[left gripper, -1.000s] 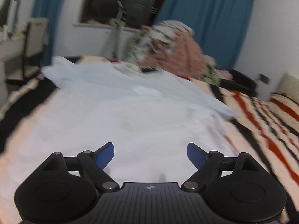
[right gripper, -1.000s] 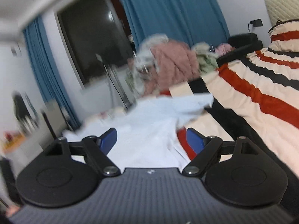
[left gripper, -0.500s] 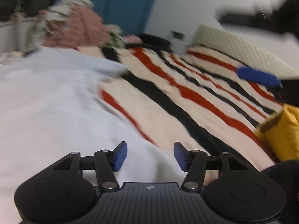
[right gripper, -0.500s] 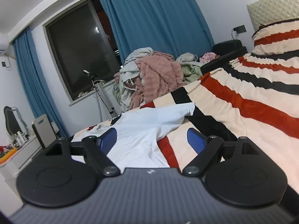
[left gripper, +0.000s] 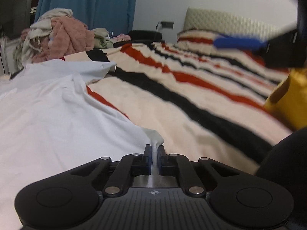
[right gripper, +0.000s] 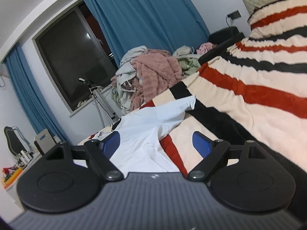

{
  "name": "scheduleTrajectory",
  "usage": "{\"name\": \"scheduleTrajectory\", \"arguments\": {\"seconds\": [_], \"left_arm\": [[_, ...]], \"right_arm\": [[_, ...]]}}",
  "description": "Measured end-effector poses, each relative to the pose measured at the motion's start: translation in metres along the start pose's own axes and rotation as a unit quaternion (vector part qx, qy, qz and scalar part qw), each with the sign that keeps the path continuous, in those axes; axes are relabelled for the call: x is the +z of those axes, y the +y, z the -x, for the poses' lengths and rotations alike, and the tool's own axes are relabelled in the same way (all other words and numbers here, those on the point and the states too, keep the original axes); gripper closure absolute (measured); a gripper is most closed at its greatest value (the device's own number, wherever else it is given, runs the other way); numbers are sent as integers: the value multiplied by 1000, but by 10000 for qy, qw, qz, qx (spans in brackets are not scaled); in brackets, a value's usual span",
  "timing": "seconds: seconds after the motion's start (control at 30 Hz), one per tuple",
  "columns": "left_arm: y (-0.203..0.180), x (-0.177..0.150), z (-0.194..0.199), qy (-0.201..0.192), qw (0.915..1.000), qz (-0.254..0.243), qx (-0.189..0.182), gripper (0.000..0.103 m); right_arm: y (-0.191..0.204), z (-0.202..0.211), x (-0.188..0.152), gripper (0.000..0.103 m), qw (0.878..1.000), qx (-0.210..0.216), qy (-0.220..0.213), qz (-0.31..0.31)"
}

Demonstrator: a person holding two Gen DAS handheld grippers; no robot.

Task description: Fold clothes

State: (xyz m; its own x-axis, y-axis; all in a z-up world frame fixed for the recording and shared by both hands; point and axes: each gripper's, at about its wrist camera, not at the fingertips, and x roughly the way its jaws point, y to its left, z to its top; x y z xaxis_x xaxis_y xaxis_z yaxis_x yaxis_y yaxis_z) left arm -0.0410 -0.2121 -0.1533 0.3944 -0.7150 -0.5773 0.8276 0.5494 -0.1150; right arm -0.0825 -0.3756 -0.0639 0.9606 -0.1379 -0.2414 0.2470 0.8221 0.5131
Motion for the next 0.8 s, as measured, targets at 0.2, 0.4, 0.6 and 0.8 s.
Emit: {"name": "scheduleTrajectory", "arguments": {"seconds": [0.2, 0.4, 0.6, 0.8], "left_arm": [[3, -10, 13, 204, 9988, 356, -270, 96], [3, -6, 41, -46, 9989, 455, -34, 32], [20, -3, 83, -211, 9956, 573, 708, 3], [71, 14, 135, -627, 9766, 1335, 1565, 0]], "right_arm": [[16, 2, -4, 18, 9990, -82, -55, 442], [22, 8, -5, 18, 9975, -73, -77, 694], [34, 11, -8, 18, 9938, -175, -165, 1086], [45, 11, -15, 19, 9878, -336, -247, 1501]]}}
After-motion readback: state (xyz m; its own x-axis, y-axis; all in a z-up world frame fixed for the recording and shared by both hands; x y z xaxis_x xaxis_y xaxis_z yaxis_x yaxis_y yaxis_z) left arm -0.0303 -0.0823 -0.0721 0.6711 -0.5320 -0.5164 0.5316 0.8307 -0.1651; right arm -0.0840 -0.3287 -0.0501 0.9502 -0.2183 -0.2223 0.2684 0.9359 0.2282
